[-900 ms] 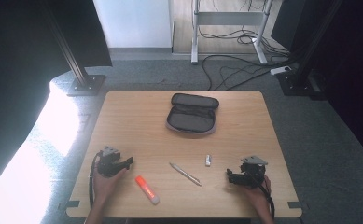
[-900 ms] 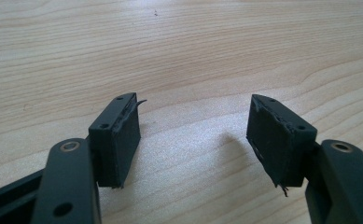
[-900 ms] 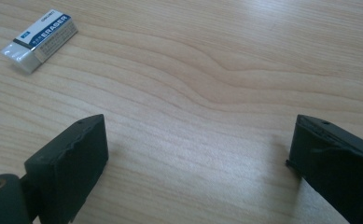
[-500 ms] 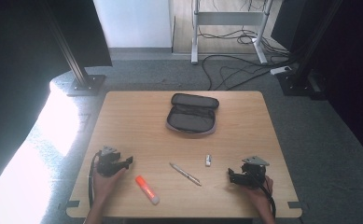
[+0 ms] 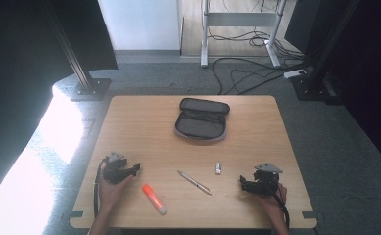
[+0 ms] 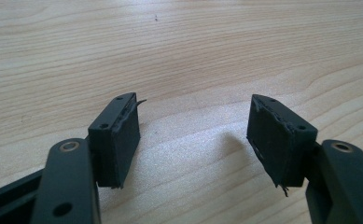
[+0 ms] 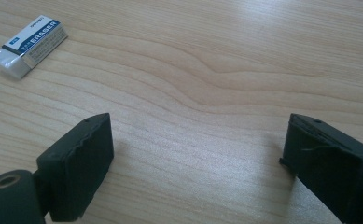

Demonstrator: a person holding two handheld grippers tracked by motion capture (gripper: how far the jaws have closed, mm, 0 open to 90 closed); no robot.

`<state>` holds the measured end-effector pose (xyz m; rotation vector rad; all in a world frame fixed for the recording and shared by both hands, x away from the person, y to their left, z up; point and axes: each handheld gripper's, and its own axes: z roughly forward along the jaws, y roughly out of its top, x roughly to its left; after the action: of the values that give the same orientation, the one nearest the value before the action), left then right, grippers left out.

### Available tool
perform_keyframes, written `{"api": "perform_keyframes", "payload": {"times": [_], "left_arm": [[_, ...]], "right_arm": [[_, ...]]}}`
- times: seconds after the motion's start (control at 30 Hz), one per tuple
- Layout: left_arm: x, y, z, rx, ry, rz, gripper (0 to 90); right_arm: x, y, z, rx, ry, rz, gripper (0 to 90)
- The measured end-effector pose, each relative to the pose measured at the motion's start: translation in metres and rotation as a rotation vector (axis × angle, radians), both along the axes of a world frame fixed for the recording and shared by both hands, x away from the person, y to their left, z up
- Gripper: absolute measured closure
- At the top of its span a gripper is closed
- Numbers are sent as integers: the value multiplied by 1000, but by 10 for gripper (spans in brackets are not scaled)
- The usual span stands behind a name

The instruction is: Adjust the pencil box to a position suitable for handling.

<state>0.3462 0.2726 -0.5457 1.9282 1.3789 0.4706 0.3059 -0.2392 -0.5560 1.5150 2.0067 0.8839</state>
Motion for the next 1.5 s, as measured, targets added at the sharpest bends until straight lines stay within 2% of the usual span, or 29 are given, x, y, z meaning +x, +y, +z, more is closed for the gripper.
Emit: {"api": "perform_keyframes", "payload": {"times": [0.17, 0.43, 0.8, 0.9, 1.0, 1.03, 1.2, 1.33, 1.37, 1.5], "left_arm": [[0, 1, 0, -5, 2, -2, 345], [0, 0, 0, 11, 1, 1, 345], [6, -1, 1, 11, 5, 18, 362], [13, -6, 11, 6, -9, 20, 365], [18, -9, 18, 5, -18, 16, 369], [25, -14, 26, 5, -23, 3, 368], [34, -21, 41, -18, -31, -20, 373], [39, -25, 44, -34, -33, -28, 364], [42, -27, 46, -50, -32, -33, 359], [49, -30, 50, -62, -34, -41, 343]], "right_arm": [[-2, -1, 0, 0, -4, -11, 103], [-3, -2, 0, 2, -7, -9, 118], [-2, -2, 2, 6, -12, -37, 196], [1, -3, 4, 17, -2, -18, 239], [2, -4, 5, 19, -4, -15, 242], [3, -7, 7, 34, -19, -14, 247], [6, -9, 15, 56, -46, -10, 246], [11, -7, 20, 79, -59, 3, 245], [12, -6, 21, 82, -58, 6, 243], [19, 4, 26, 67, -59, 20, 243]]}}
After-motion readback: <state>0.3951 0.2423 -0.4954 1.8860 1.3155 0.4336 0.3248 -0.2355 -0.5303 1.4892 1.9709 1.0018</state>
